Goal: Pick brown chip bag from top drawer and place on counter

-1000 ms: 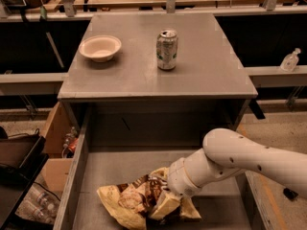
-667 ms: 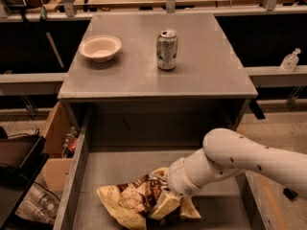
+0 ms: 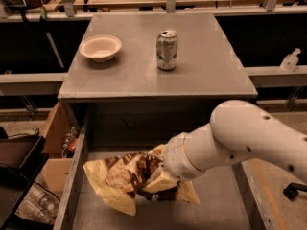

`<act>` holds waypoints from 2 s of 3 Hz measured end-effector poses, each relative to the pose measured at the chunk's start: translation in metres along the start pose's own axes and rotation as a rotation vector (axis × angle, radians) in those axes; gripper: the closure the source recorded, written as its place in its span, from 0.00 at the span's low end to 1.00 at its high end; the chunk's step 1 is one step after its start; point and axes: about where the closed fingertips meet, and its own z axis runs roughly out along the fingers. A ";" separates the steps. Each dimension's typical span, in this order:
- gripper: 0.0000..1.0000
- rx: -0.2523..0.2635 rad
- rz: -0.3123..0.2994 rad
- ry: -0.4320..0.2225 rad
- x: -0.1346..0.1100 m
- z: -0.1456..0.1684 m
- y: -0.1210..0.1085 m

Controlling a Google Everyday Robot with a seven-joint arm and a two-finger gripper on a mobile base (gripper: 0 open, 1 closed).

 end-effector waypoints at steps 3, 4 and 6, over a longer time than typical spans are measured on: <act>1.00 0.158 -0.025 0.009 -0.066 -0.070 -0.028; 1.00 0.193 -0.052 0.028 -0.087 -0.106 -0.059; 1.00 0.313 -0.084 0.054 -0.129 -0.214 -0.132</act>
Offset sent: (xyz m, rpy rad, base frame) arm 0.0067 -0.0002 0.0636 -0.0246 -0.0869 -0.0626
